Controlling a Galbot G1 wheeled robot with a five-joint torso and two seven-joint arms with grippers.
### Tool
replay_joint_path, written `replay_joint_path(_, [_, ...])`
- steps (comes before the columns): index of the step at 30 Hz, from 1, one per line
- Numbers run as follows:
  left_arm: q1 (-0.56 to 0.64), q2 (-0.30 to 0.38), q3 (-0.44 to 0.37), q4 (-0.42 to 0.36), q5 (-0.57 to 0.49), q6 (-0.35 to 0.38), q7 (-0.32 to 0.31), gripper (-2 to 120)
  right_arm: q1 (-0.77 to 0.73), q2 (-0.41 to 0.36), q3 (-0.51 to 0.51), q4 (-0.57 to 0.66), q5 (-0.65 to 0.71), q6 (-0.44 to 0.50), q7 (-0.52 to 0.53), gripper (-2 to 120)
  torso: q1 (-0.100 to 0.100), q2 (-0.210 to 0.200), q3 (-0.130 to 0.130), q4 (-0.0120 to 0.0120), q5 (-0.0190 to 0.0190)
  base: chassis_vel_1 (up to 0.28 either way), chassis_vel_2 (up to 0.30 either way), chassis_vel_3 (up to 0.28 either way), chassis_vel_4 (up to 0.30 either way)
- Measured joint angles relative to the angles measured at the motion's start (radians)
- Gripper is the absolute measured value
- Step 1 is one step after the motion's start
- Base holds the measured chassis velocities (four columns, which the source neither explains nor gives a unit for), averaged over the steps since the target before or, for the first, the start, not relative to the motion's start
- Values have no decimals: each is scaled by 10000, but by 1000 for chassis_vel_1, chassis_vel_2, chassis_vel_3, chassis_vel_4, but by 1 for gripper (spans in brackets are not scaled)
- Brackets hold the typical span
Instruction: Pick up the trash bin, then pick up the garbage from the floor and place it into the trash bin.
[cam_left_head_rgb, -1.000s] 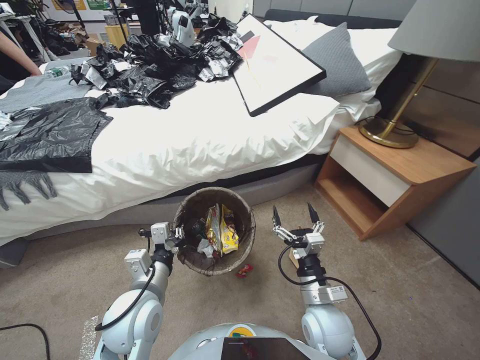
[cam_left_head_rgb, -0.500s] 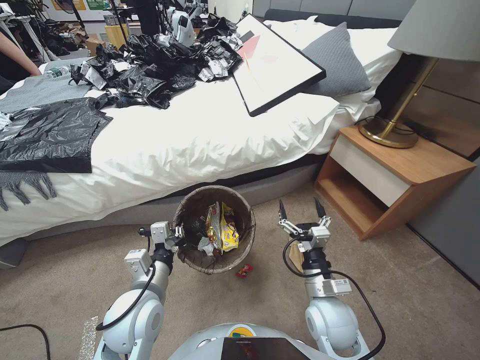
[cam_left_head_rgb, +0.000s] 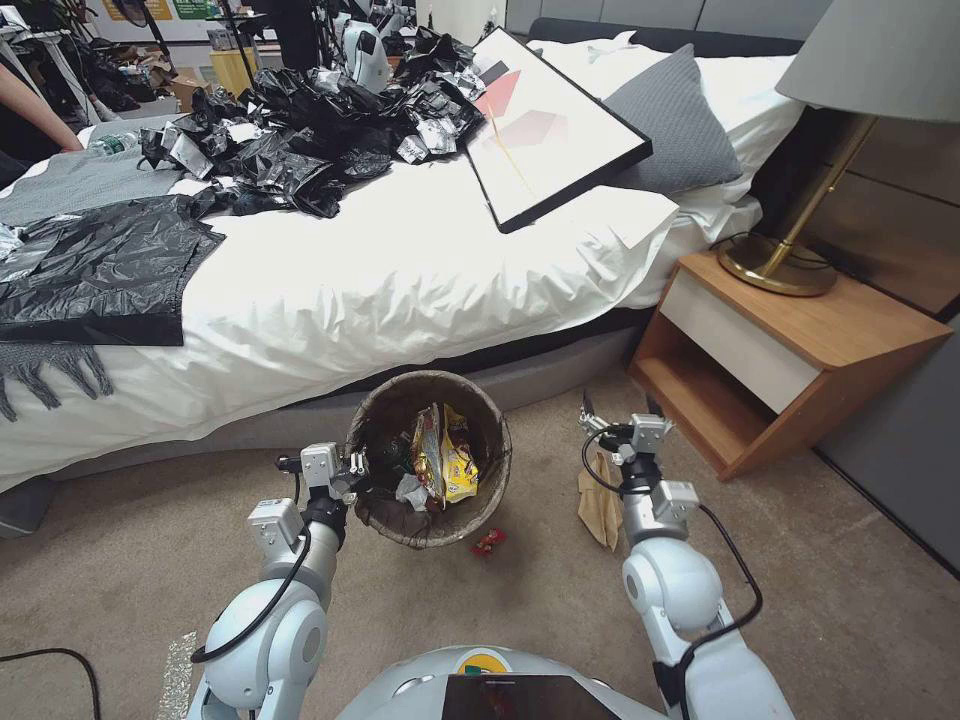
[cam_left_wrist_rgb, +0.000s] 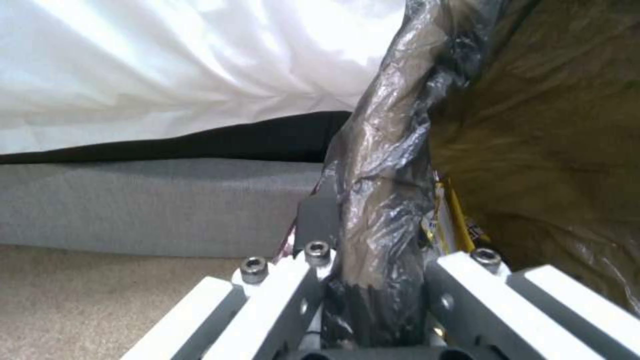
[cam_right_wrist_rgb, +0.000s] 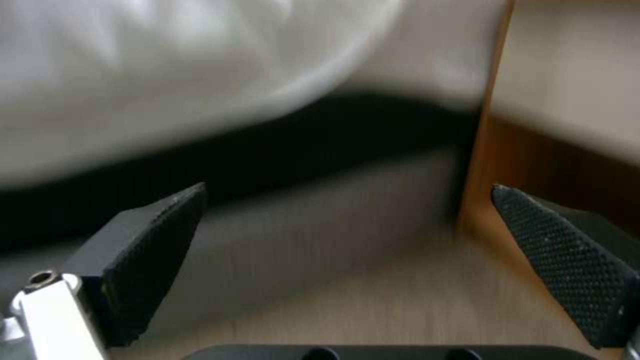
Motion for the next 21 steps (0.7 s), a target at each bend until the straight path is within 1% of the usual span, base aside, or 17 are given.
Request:
replay_joint_path(1, [0, 0, 0, 0, 0, 0, 0, 2, 0, 0, 0, 0, 0, 0, 0, 100, 0, 0, 0, 0, 0, 0, 0, 0, 0])
replay_joint_path(4, [16, -3, -1, -7, 3, 19, -16, 2, 524, -119, -56, -871, 530, -1280, 86, 100, 1, 0, 0, 1, 1, 0, 0, 0, 0])
replay_joint_path(6, [16, -4, 0, -8, 4, 20, -16, 2, 574, -130, -73, -977, 568, -1397, 83, 100, 1, 0, 0, 2, 2, 0, 0, 0, 0])
replay_joint_path(7, [14, -6, 2, -8, 8, 27, -17, 2, 719, -144, -120, -1261, 585, -1603, 61, 100, 1, 0, 0, -2, 0, 0, 0, 0, 0])
replay_joint_path(8, [12, -7, 8, -9, 14, 29, -17, 2, 846, -149, -170, -1540, 582, -1726, 62, 100, 1, 0, 0, 0, -2, 0, 0, 0, 0])
replay_joint_path(9, [12, -7, 8, -9, 14, 29, -17, 2, 846, -149, -170, -1540, 582, -1726, 62, 100, 1, 0, 0, 0, -2, 0, 0, 0, 0])
replay_joint_path(11, [3, -9, 29, -8, 29, 32, -18, 2, 1059, -154, -268, -2153, 582, -1842, 46, 100, 1, 0, 0, 0, 1, 0, 0, 0, 0])
replay_joint_path(13, [3, -9, 33, -7, 33, 32, -18, 2, 1095, -158, -274, -2266, 581, -1857, 24, 100, 1, 0, 0, 0, 0, 0, 0, 0, 0])
replay_joint_path(14, [0, -9, 42, -5, 41, 32, -18, 2, 1230, -170, -289, -2736, 613, -1950, -67, 100, 1, 0, -1, 1, -2, 0, 0, 0, 0])
replay_joint_path(15, [0, -9, 42, -5, 41, 32, -18, 2, 1230, -170, -289, -2736, 613, -1950, -67, 100, 1, 0, -1, 1, -2, 0, 0, 0, 0])
replay_joint_path(17, [-1, -9, 45, 5, 50, 33, -16, 2, 1382, -170, -301, -3294, 633, -2017, -173, 100, 1, 0, -1, 0, 0, 0, 0, 0, 0])
replay_joint_path(21, [1, -9, 41, 8, 55, 33, -18, 2, 1462, -168, -308, -3569, 633, -2021, -225, 100, 1, 0, 0, -1, -1, 0, 0, 0, 0])
